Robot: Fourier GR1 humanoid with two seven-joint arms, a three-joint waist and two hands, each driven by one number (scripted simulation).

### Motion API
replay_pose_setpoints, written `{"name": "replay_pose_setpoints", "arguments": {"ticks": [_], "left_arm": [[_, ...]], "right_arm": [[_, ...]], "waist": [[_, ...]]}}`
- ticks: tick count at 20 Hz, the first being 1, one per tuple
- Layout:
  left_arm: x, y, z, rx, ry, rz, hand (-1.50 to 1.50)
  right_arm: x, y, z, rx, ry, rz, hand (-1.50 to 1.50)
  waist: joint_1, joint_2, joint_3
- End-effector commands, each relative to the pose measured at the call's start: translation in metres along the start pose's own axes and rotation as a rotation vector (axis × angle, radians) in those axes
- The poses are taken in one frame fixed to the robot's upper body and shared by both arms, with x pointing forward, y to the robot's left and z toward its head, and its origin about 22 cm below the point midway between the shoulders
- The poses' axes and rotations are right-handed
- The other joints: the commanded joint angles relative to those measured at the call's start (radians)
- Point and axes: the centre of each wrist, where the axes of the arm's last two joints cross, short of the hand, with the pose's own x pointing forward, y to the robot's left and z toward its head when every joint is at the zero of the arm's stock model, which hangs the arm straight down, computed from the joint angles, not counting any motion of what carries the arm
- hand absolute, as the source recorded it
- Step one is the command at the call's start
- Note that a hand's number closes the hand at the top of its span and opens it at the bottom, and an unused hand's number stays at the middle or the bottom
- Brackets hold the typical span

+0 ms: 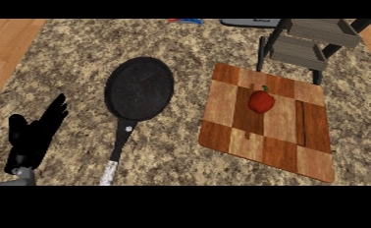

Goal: Pick the lemon from the cutting board and place it in the tiered basket

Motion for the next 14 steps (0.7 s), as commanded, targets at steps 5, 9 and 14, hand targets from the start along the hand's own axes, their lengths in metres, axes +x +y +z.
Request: {"name": "replay_pose_setpoints", "arguments": {"ticks": [5, 9, 14], "left_arm": [[0.014, -0.003, -0.005, 0.005, -0.019, -0.002, 0.0], [0.007, -0.013, -0.009, -0.01, -0.01, 0.007, 0.0], [0.009, 0.001, -0.009, -0.004, -0.025, 0.002, 0.0]], "right_arm": [[-0.011, -0.003, -0.006, 0.1, -0.053, 0.145, 1.5], [-0.007, 0.018, -0.005, 0.267, 0.085, 0.055, 1.5], [-0.038, 0.046, -0.006, 0.47, 0.236, 0.099, -1.5]], "waist": [[0.009, 0.003, 0.0], [0.005, 0.003, 0.0], [0.011, 0.01, 0.0]]}}
